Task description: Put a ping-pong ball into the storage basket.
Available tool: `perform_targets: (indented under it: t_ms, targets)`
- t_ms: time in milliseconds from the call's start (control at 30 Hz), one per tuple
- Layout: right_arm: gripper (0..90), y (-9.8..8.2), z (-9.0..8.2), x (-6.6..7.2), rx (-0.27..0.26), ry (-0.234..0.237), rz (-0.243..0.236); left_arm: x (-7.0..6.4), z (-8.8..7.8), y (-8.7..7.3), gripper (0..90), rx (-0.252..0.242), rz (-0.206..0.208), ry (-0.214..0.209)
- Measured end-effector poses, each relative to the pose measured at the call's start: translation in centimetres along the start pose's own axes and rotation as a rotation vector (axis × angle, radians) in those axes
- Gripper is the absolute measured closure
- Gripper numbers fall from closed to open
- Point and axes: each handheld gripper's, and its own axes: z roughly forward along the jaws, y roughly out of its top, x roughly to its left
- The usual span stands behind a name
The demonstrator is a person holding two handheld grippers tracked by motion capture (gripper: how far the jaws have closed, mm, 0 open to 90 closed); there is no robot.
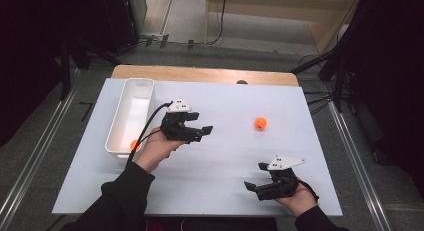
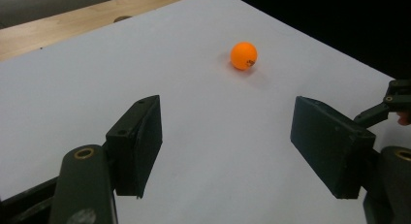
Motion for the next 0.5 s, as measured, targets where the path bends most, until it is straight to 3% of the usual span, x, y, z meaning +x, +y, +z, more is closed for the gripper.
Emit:
perform_targets:
  t_ms: [67, 233, 500]
  targets:
    - [12.5, 0.0, 0.0, 0.0, -0.002, 0.003, 0.001, 0.3, 0.7, 0.1, 27.9, 0.016, 0.007, 0.018]
    - [12.5, 0.0, 0.0, 0.0, -0.006, 0.003, -0.003, 0.7, 2.4, 0.1, 27.9, 0.021, -0.035, 0.000]
    - [12.5, 0.0, -0.1, 0.0, -0.008, 0.004, -0.005, 0.2, 4.1, 1.0, 28.0, 0.015, -0.028, 0.001]
